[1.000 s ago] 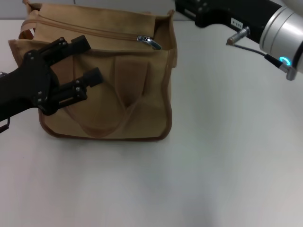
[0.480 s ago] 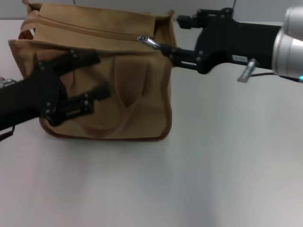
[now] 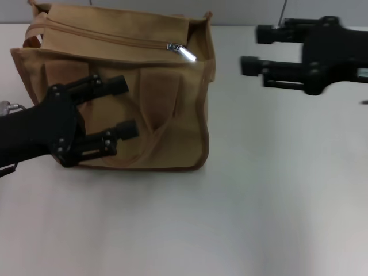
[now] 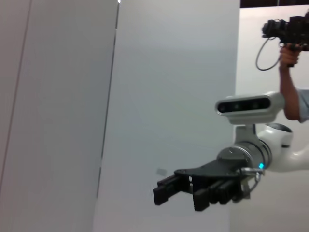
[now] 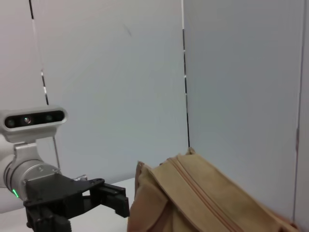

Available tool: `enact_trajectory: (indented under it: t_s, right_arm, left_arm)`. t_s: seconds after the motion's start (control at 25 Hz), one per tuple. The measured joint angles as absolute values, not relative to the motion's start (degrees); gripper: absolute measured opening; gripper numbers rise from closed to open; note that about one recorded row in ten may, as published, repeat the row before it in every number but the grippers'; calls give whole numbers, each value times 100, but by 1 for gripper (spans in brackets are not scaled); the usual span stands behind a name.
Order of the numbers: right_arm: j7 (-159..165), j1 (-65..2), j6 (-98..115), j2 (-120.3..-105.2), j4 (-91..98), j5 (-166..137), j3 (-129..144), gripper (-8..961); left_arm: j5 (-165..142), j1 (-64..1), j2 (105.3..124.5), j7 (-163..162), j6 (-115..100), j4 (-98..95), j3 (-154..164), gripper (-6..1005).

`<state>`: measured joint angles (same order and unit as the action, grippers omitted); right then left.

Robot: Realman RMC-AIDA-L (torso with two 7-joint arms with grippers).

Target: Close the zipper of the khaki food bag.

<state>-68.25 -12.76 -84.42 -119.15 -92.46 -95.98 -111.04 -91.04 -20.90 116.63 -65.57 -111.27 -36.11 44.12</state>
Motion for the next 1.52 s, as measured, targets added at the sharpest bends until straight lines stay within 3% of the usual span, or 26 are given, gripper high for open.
enact_trajectory:
  t_s: [0.4,0.6,0.76,1.52]
  right_arm:
    - [-7904,-1617,-9619,-11832,-7373,-9588,-11810,637]
    - [-9083,-1175,-9713,-11960,-7034,-9569,-11653,637]
    - [-9564,-1060,-9708,-11979,-6850,-9451,-11318,637]
    - [-11124,-1300,-9506,-11989,-5649,-9195,-11170,636]
  left_arm:
    - [-9432,-2020,11684,-6447,-11190,-3648,4412,758]
    - [-9781,-1942,11730,-6303,-11220,-3649,4412,758]
    - [-9816,-1873,11780,-6231,-11271,-3644,4451,758]
    - [-9781,-1876,11829,-6156,-11301,-3590,4472,758]
